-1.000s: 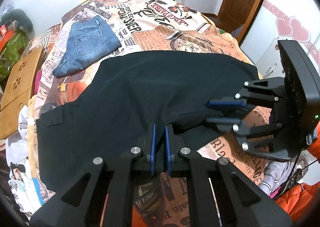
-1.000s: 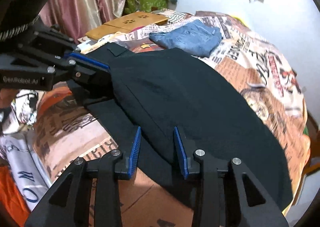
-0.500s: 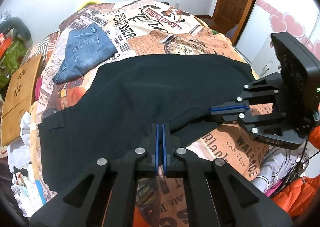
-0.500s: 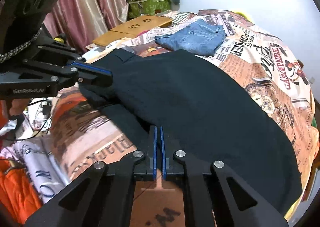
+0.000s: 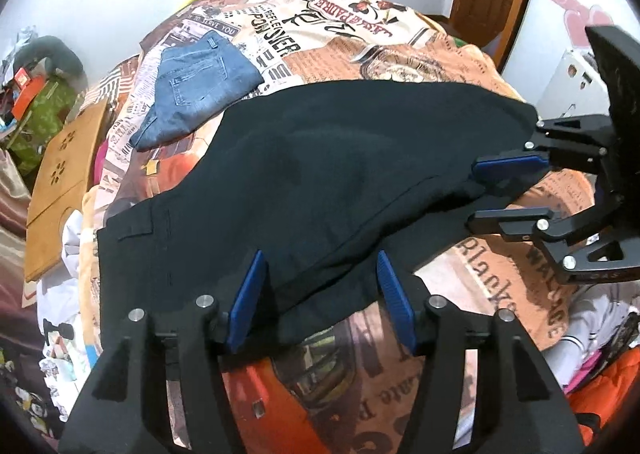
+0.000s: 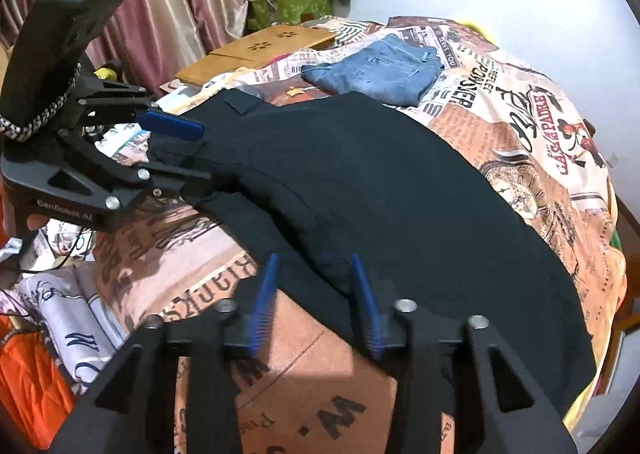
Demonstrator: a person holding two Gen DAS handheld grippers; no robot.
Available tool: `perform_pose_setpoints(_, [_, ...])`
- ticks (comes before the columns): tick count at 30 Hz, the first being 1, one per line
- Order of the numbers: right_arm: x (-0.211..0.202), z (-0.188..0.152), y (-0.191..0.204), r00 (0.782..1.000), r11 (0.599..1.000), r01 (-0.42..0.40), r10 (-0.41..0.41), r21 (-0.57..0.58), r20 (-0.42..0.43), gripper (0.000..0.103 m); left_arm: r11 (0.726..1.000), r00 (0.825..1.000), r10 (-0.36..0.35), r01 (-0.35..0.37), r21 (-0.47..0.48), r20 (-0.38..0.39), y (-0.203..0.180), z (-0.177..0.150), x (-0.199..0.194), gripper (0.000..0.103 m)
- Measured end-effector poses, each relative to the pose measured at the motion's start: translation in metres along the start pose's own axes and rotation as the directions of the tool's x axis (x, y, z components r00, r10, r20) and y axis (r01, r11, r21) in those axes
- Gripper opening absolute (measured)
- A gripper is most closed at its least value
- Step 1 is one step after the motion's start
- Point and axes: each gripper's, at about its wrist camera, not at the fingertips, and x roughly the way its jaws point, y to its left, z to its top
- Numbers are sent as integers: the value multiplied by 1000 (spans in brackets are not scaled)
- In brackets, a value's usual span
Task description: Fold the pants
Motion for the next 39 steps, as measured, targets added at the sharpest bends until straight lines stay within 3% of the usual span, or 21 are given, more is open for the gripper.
perform_pose_setpoints(4, [8, 4, 1, 1000, 1000, 0, 0, -3, 11, 37, 1000, 1000, 9, -9, 22, -9, -6, 5, 13, 58])
perform_pose_setpoints(8, [16, 10, 1, 1000, 1000, 8, -8, -6, 28, 37, 999, 1000, -2, 2, 39, -3, -12, 12, 18, 43])
perform_pose_setpoints(10, [21, 13, 0, 999, 1000, 6, -6, 1, 38, 30, 999, 1000, -2, 2, 45, -5, -13, 15, 19, 38])
perform_pose_setpoints(12, [22, 14, 1, 999, 1000, 3, -2, -3, 38, 15, 999, 1000, 2, -2, 47, -2, -13, 16, 19, 27])
perform_pose_setpoints(15, [22, 14, 5, 999, 1000, 3, -2, -19, 47, 9, 999, 1000, -4, 4, 45, 8, -13, 16, 17, 18])
perform_pose_setpoints(21, [11, 15, 5, 998, 1000, -16, 17, -20, 65, 6, 998, 998, -52, 52, 27, 28, -10, 15, 7, 14])
perform_pose_setpoints(28, [-1, 15, 12, 996, 999, -31, 34, -35, 80, 5, 998, 997, -51, 49, 40, 51, -15, 12, -9, 9])
perform_pose_setpoints(39, [1, 8, 16, 998, 998, -57, 58, -26, 34, 5, 995, 995, -95, 94, 26, 15, -19, -2, -5, 7])
